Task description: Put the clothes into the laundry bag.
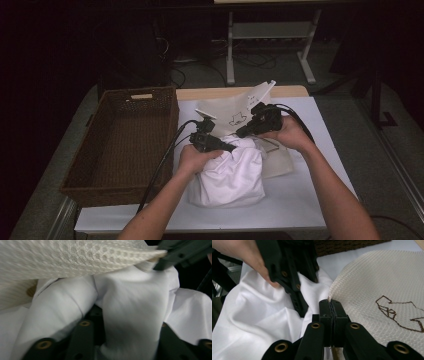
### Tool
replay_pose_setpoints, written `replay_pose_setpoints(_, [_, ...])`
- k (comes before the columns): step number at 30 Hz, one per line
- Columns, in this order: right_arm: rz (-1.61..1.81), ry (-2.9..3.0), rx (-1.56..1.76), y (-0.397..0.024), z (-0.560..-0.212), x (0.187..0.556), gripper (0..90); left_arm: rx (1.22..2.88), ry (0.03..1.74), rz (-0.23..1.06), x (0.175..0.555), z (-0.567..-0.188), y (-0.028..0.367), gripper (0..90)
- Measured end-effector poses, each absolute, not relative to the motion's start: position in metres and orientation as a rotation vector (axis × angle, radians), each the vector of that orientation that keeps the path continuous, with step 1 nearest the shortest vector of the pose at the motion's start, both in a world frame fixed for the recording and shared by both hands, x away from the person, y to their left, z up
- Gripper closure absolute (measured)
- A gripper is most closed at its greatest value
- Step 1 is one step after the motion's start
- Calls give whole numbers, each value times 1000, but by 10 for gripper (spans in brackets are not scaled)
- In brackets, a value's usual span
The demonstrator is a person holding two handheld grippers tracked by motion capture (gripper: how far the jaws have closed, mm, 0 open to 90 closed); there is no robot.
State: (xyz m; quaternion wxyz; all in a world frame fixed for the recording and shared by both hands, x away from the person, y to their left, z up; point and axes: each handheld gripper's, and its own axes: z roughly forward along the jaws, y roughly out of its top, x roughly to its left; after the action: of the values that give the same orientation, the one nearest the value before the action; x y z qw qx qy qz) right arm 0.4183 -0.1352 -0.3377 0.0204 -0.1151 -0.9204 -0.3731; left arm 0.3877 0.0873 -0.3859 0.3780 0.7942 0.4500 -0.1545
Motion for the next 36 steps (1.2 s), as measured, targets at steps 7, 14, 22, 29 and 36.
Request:
replay_pose_setpoints(7, [-1156,-2867,-379,-145,-337,415,884,2137,1103,-370,372,-357,107,417])
replay_pose_setpoints(14, [-1144,-2874,-377,-140,-336,412,884,2129,1065,-429,371,-376,110,633])
replay_pose_setpoints(22, [-1110,-2869,-338,-131,-339,408,885,2085,908,-501,360,-385,79,823])
replay_pose_setpoints(29, [-1121,-2865,-312,-132,-334,402,886,2024,1029,-365,370,-381,83,834])
replay_pose_setpoints(36, [-1168,-2826,-355,-144,-340,398,886,1972,1123,-280,375,-391,86,736])
